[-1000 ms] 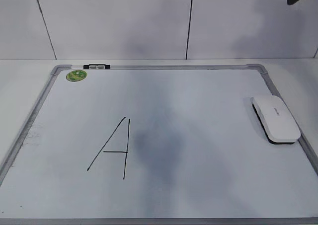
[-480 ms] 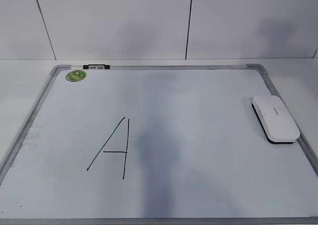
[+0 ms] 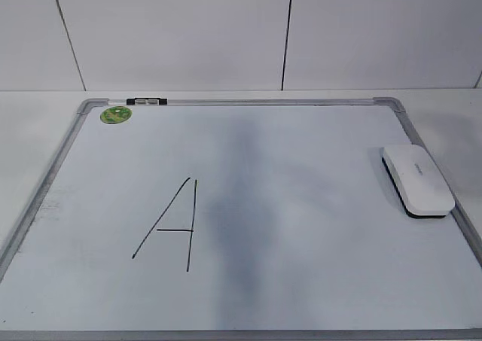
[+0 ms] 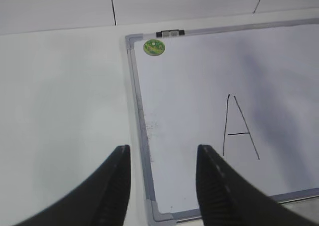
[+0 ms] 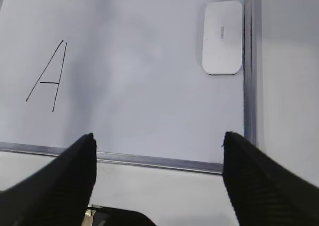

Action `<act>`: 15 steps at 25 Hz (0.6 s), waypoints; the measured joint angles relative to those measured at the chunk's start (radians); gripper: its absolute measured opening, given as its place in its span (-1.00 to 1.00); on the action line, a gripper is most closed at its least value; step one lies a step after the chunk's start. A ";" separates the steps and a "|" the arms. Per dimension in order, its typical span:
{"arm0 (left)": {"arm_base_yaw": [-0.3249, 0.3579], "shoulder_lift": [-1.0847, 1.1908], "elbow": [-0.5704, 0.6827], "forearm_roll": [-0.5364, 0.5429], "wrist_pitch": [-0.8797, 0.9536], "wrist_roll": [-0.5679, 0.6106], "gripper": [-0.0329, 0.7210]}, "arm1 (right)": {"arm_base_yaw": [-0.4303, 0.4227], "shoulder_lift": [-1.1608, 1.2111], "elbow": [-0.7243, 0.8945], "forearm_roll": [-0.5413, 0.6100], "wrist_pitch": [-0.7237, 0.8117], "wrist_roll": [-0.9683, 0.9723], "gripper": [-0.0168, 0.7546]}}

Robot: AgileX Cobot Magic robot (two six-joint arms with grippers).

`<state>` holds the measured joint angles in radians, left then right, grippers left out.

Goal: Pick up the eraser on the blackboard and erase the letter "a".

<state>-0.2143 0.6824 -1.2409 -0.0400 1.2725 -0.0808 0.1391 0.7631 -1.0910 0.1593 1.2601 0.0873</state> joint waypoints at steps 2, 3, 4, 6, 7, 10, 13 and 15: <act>-0.014 -0.059 0.017 -0.011 0.000 -0.005 -0.04 | 0.000 -0.067 0.043 0.006 0.002 0.000 0.59; -0.019 -0.095 0.029 -0.020 0.000 -0.006 -0.04 | 0.000 -0.102 0.059 0.012 0.002 0.000 0.59; -0.022 -0.132 0.048 -0.029 0.000 -0.006 -0.04 | 0.000 -0.136 0.077 0.017 0.002 0.000 0.59; -0.024 -0.200 0.097 -0.038 0.003 -0.009 -0.04 | 0.000 -0.195 0.105 0.029 0.004 0.000 0.59; -0.024 -0.235 0.120 -0.038 0.006 -0.009 -0.04 | 0.000 -0.227 0.118 0.031 0.004 0.000 0.59; -0.024 -0.325 0.206 -0.038 0.008 -0.009 -0.04 | 0.000 -0.309 0.153 0.033 0.006 -0.002 0.59; -0.024 -0.408 0.302 -0.038 0.008 -0.009 -0.04 | 0.000 -0.375 0.198 0.033 0.008 -0.022 0.59; -0.024 -0.454 0.360 -0.038 0.009 -0.011 -0.04 | 0.000 -0.411 0.238 0.033 0.008 -0.043 0.59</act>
<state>-0.2381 0.2279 -0.8813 -0.0776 1.2816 -0.0916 0.1391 0.3519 -0.8528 0.1925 1.2678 0.0448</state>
